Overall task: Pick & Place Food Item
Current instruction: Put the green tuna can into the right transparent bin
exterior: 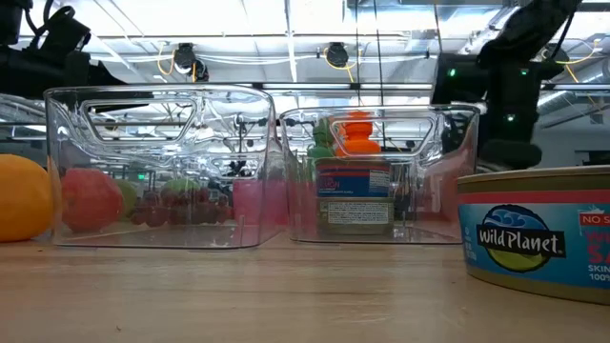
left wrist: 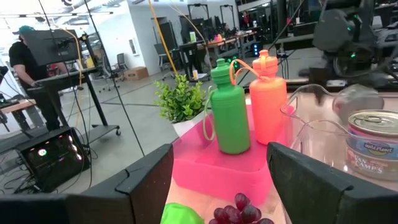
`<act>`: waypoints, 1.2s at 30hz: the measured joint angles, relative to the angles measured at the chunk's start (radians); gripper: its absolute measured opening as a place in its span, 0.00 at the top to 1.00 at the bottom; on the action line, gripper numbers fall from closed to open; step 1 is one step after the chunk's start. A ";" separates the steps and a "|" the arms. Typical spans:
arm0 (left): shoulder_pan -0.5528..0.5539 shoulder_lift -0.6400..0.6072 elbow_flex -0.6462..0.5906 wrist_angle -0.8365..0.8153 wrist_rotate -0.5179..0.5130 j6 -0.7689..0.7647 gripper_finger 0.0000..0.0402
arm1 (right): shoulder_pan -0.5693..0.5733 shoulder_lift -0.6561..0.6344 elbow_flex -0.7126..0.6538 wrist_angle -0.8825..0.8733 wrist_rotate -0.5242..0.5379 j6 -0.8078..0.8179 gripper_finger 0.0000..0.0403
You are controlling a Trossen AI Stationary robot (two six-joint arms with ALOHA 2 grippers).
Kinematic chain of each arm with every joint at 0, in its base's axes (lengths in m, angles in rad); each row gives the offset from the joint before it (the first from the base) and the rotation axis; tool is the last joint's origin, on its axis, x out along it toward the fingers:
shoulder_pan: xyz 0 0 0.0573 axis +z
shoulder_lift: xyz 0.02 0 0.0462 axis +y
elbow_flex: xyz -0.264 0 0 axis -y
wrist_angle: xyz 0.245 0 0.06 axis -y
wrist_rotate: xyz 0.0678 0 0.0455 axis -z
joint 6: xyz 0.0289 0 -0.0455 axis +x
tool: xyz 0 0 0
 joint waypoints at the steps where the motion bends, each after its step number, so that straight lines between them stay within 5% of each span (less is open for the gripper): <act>1: 0.000 0.000 0.000 0.000 0.000 0.000 0.32 | -0.007 0.008 -0.001 -0.014 0.038 -0.005 0.35; 13: 0.000 0.000 0.000 -0.007 0.000 0.000 0.32 | -0.055 0.033 -0.003 -0.007 0.057 0.036 0.35; 22: 0.000 0.000 0.000 -0.007 0.000 0.000 0.32 | 0.018 -0.155 -0.008 0.018 0.033 0.226 0.35; 30: 0.000 0.000 0.000 -0.007 0.000 0.000 0.32 | 0.256 -0.226 -0.137 0.381 0.227 0.361 0.35; 36: 0.000 0.000 0.000 -0.006 0.000 0.000 0.32 | 0.363 -0.203 -0.167 0.449 0.399 0.472 0.35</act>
